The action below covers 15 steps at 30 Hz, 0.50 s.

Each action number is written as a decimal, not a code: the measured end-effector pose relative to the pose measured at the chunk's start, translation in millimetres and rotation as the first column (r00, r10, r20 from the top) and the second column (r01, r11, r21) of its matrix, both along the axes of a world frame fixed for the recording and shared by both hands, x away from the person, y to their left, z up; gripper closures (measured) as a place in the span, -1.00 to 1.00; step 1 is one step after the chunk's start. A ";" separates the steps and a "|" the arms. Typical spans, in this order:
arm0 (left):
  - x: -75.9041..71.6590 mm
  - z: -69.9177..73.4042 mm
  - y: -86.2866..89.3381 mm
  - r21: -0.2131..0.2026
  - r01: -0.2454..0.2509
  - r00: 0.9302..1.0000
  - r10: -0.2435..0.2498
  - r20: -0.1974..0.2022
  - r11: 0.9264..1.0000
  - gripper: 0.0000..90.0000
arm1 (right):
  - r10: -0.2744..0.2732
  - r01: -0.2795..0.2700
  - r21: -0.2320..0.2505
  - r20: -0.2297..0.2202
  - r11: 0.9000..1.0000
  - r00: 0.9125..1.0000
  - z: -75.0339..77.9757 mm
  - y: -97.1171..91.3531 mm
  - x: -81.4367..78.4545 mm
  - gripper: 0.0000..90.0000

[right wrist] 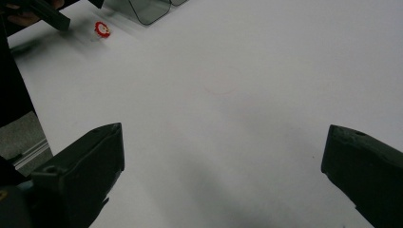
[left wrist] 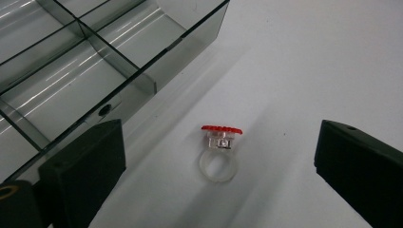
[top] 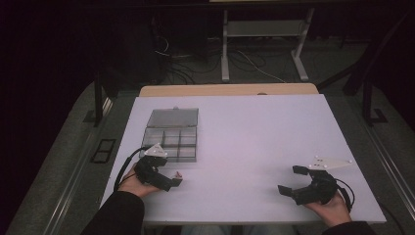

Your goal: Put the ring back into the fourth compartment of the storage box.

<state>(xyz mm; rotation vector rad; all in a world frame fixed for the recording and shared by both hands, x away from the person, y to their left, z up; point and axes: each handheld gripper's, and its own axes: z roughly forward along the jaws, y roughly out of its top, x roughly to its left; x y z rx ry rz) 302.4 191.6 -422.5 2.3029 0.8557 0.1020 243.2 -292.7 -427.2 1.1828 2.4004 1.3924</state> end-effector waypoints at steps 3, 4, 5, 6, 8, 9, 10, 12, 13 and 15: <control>0.9 -1.5 -1.5 0.009 0.008 1.000 -0.008 -0.005 1.000 -0.92 | 0.005 -0.005 -0.004 -0.001 1.000 1.000 -0.4 0.3 0.2 -1.00; 1.2 -2.1 -2.0 0.010 0.007 1.000 -0.007 -0.010 1.000 -0.92 | 0.007 -0.007 -0.005 0.000 1.000 1.000 -0.6 0.4 0.4 -1.00; 1.5 -2.2 -2.2 0.016 0.010 1.000 -0.010 -0.015 1.000 -0.91 | 0.008 -0.008 -0.003 -0.003 1.000 1.000 -0.7 0.7 0.5 -1.00; 2.0 -2.9 -2.4 0.015 0.013 1.000 -0.012 -0.014 1.000 -0.90 | 0.008 -0.008 -0.004 -0.004 1.000 1.000 -0.7 0.9 0.4 -1.00; 2.5 -3.4 -2.9 0.018 0.013 1.000 -0.013 -0.018 1.000 -0.87 | 0.008 -0.008 -0.006 -0.004 1.000 1.000 -1.0 1.2 0.3 -1.00; 2.5 -3.7 -3.2 0.018 0.012 1.000 -0.012 -0.022 1.000 -0.86 | 0.008 -0.008 -0.006 -0.004 1.000 1.000 -1.1 1.3 0.2 -1.00; 2.9 -4.0 -3.3 0.019 0.016 1.000 -0.015 -0.022 1.000 -0.84 | 0.009 -0.009 -0.006 -0.003 1.000 1.000 -1.1 1.4 0.2 -1.00; 3.5 -4.7 -3.6 0.021 0.022 1.000 -0.022 -0.022 1.000 -0.80 | 0.008 -0.008 -0.007 -0.004 1.000 1.000 -1.2 1.6 0.2 -1.00; 3.9 -4.9 -3.7 0.021 0.024 0.999 -0.023 -0.025 0.999 -0.78 | 0.007 -0.007 -0.008 -0.007 1.000 1.000 -1.4 1.7 0.3 -1.00; 4.4 -5.4 -3.6 0.023 0.027 0.999 -0.027 -0.029 0.999 -0.72 | 0.009 -0.009 -0.011 -0.007 1.000 1.000 -1.7 1.8 0.5 -1.00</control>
